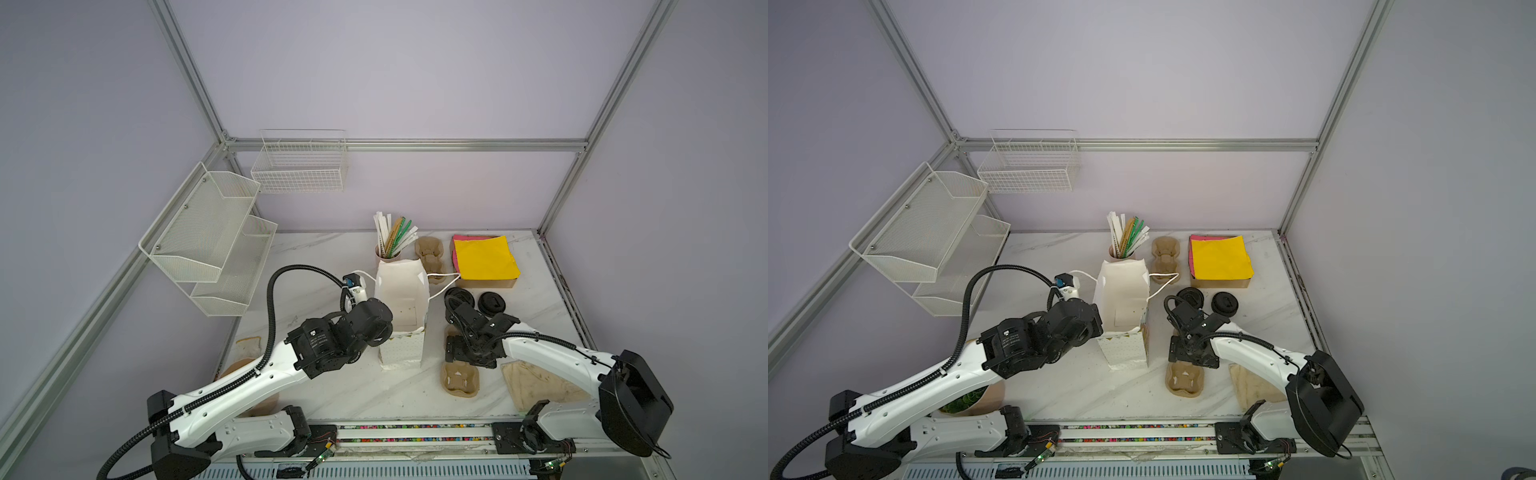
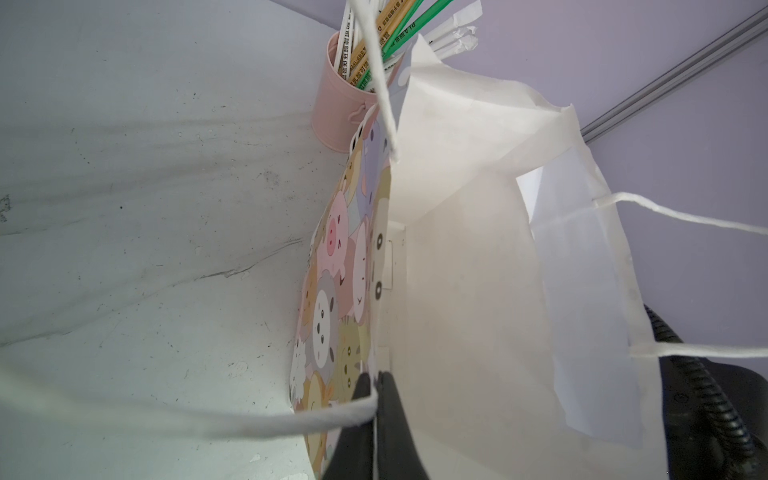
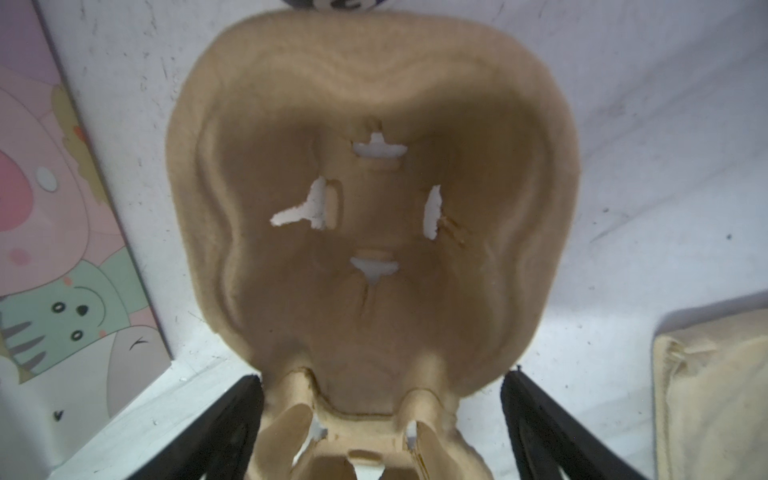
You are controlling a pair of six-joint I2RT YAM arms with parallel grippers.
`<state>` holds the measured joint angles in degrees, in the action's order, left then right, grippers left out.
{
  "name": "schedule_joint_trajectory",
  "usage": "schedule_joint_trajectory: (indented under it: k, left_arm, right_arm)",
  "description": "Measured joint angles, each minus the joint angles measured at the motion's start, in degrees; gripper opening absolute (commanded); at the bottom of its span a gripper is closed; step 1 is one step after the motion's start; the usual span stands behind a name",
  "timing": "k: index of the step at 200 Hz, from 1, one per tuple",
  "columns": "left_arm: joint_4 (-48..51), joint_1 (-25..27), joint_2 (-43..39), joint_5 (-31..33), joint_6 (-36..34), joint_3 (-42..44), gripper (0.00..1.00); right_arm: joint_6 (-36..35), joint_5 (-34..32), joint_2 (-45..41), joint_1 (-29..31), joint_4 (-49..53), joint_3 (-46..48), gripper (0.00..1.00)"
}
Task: Pack the takeout coffee
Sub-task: 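Hold the bag upright with the left gripper while right grips the carrier end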
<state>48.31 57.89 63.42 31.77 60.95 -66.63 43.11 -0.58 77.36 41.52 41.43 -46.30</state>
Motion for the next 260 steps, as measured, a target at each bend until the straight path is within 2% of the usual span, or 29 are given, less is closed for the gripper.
schedule_joint_trajectory:
  k: [203, 234, 260]
  left_arm:
    - [-1.6, 0.0, -0.4, 0.0, 0.0, 0.9, 0.00]
    - [-2.2, 0.0, -0.6, 0.0, 0.0, 1.5, 0.00]
    - [-2.5, 0.0, -0.7, 0.0, 0.0, 1.6, 0.00]
  right_arm:
    - [4.6, -0.8, 0.2, 1.1, -1.0, 0.3, 0.93]
    - [5.2, -1.9, 0.7, 1.9, -1.0, 0.3, 0.91]
    - [5.5, -2.8, 1.7, 2.0, -1.0, 0.3, 0.87]
